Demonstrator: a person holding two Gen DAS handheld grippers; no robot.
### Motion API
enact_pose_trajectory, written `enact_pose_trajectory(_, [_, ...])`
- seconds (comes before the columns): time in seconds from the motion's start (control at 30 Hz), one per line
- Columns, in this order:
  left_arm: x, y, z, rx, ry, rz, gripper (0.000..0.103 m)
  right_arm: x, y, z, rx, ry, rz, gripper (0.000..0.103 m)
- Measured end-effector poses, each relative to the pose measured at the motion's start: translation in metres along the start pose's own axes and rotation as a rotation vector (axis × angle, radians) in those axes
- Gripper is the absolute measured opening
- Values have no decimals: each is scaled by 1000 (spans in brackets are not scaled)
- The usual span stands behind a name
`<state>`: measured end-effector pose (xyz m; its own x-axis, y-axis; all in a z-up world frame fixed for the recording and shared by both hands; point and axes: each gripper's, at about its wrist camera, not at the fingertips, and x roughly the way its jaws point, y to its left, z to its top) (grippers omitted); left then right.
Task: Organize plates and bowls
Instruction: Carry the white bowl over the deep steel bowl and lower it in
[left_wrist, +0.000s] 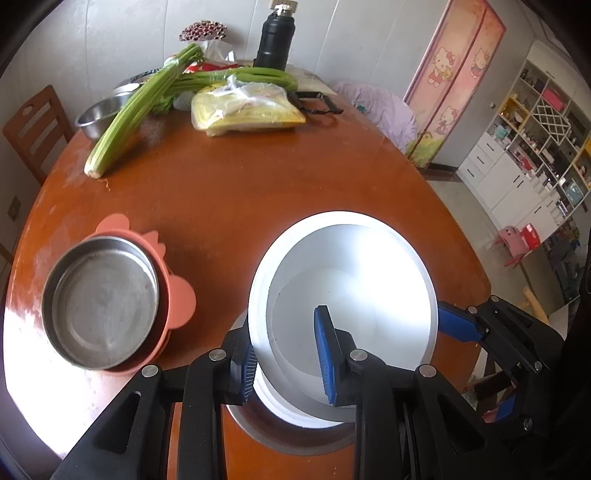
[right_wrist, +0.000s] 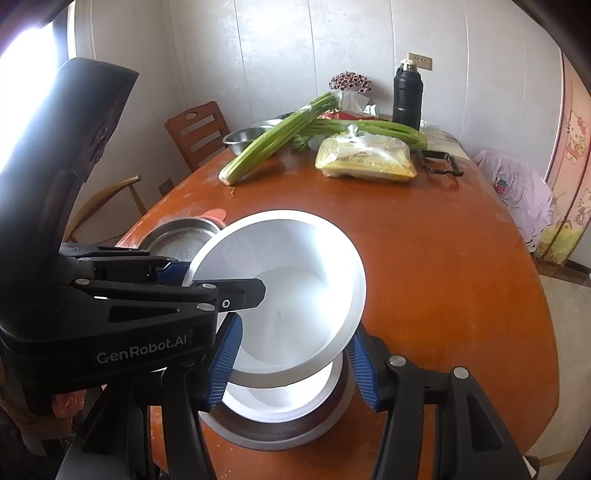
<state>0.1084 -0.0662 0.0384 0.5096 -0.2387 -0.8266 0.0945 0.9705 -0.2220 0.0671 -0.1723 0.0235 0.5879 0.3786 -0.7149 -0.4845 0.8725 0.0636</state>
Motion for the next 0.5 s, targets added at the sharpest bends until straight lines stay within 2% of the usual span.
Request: enact_pose_trajectory(0.5, [16,0,-17,-2,33,20,28,9,1,-22,-3,46,18,57])
